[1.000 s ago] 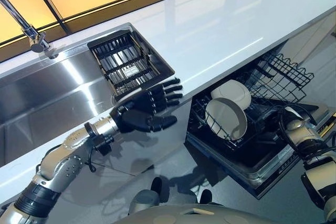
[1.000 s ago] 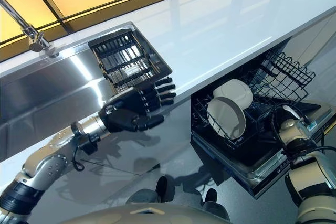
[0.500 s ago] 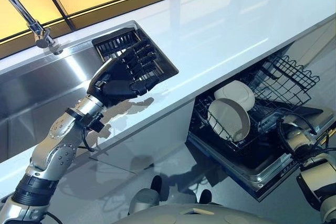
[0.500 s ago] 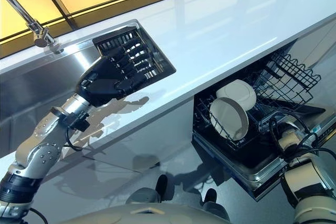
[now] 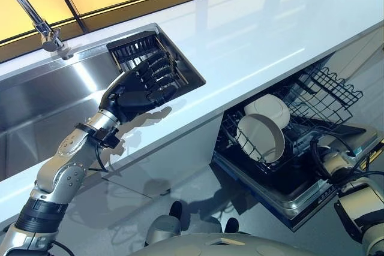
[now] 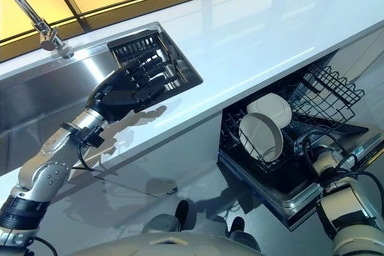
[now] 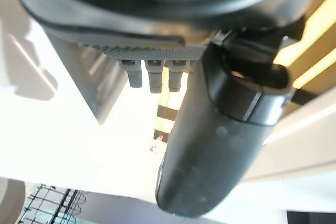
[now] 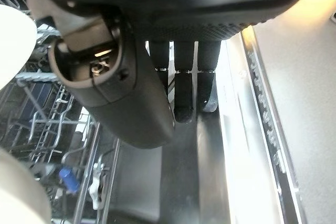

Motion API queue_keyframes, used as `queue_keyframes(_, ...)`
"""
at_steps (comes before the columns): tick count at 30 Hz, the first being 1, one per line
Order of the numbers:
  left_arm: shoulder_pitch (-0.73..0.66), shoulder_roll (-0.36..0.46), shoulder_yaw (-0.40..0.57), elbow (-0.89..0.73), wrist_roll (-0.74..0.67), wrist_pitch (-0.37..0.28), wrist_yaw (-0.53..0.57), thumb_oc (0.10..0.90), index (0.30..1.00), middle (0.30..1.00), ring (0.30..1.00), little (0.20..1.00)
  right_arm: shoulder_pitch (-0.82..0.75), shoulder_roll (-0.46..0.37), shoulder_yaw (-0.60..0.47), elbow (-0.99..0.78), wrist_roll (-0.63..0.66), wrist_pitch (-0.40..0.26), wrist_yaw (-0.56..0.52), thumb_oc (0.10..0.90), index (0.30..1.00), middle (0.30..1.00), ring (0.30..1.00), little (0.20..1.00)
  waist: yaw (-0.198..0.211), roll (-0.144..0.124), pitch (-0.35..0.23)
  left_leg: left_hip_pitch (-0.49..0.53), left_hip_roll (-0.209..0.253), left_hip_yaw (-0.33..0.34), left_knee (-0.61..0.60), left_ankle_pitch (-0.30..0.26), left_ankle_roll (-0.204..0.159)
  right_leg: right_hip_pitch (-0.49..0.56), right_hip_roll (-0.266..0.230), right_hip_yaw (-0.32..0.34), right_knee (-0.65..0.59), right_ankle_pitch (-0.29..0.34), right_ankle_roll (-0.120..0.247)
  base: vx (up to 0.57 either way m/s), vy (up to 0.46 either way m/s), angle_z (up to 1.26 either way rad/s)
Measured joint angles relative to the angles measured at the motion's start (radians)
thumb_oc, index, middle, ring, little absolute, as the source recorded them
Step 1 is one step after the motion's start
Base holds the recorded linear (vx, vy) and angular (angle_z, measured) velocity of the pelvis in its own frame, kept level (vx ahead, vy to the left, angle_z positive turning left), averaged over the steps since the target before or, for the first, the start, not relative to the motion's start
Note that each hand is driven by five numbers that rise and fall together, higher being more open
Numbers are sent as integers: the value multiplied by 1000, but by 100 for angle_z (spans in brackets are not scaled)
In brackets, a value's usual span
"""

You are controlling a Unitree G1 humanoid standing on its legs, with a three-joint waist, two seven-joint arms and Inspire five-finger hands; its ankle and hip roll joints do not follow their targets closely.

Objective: Pick up plates and place into dishwasher.

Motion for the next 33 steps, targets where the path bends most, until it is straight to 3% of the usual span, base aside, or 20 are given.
queue_keyframes(8,18,-38,-2,64,-51,-5,19,800,900,900,900,900,0,17,-1,-22,1,-2,-21,100,300,300,300,200,2,15,17,-39,-1,-6,0,9,0,-38,0,-4,5,2,-2,-86,10,2)
queue_keyframes(14,-29,-39,-3,56,-77,-60,-7,800,900,900,900,900,-79,-9,0,25,47,12,-50,100,300,300,300,200,6,52,95,-85,1,-27,16,17,-7,-64,3,-32,5,3,-3,-115,-5,11)
queue_keyframes(20,-120,-39,-11,44,-84,-87,-12,800,900,900,900,900,-152,-41,-2,57,183,25,-63,100,300,300,300,200,7,67,180,-128,-3,-45,51,17,-10,-85,1,-54,19,4,-9,-93,9,10)
queue_keyframes(25,-202,-37,-22,18,-86,-106,-21,800,900,900,900,900,-201,-42,-3,74,305,15,-76,100,300,300,300,200,27,113,260,-181,-7,-51,99,17,-10,-141,-5,-58,90,-5,-18,-46,6,6)
queue_keyframes(33,-234,-37,-42,18,-87,-107,-5,800,900,900,900,900,-203,-29,-30,68,447,-4,-163,100,300,300,300,200,28,113,270,-187,-14,-57,104,20,-6,-163,-18,-60,135,-32,-11,-16,10,3)
